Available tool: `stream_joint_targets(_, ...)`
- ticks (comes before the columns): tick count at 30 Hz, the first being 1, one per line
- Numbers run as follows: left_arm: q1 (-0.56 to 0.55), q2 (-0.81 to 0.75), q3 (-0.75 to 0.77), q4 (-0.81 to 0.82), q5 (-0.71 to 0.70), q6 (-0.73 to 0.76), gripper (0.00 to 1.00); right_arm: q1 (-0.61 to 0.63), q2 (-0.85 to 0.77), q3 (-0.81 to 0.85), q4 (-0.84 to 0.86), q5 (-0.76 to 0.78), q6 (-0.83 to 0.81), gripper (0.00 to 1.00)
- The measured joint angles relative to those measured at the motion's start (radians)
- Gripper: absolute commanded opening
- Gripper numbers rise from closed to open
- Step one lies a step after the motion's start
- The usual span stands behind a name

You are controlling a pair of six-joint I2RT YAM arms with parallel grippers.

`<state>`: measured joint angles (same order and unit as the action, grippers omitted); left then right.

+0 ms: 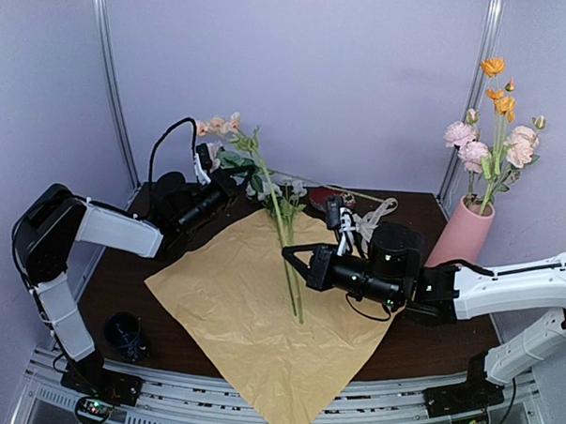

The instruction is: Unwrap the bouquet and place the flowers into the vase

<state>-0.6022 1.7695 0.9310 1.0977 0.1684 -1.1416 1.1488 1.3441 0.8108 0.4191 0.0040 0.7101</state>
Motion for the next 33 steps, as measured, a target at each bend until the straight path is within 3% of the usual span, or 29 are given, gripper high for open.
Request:
stream_joint_targets(8, 0.016, -0.061, 0.000, -0.119, 0.059, 0.083, 0.00, 0.002, -0.046, -0.003, -0.082, 0.094, -0.027, 0.00)
stream_joint_targets(22, 0.034, -0.314, 0.073, -0.639, 0.161, 0.418, 0.00, -0.004, 0.018, 0.153, -0.480, 0.279, -0.185, 0.00)
stream_joint_targets(33, 0.034, -0.391, 0.123, -1.007, 0.053, 0.737, 0.00, -0.023, -0.059, 0.154, -0.519, 0.248, -0.188, 0.00)
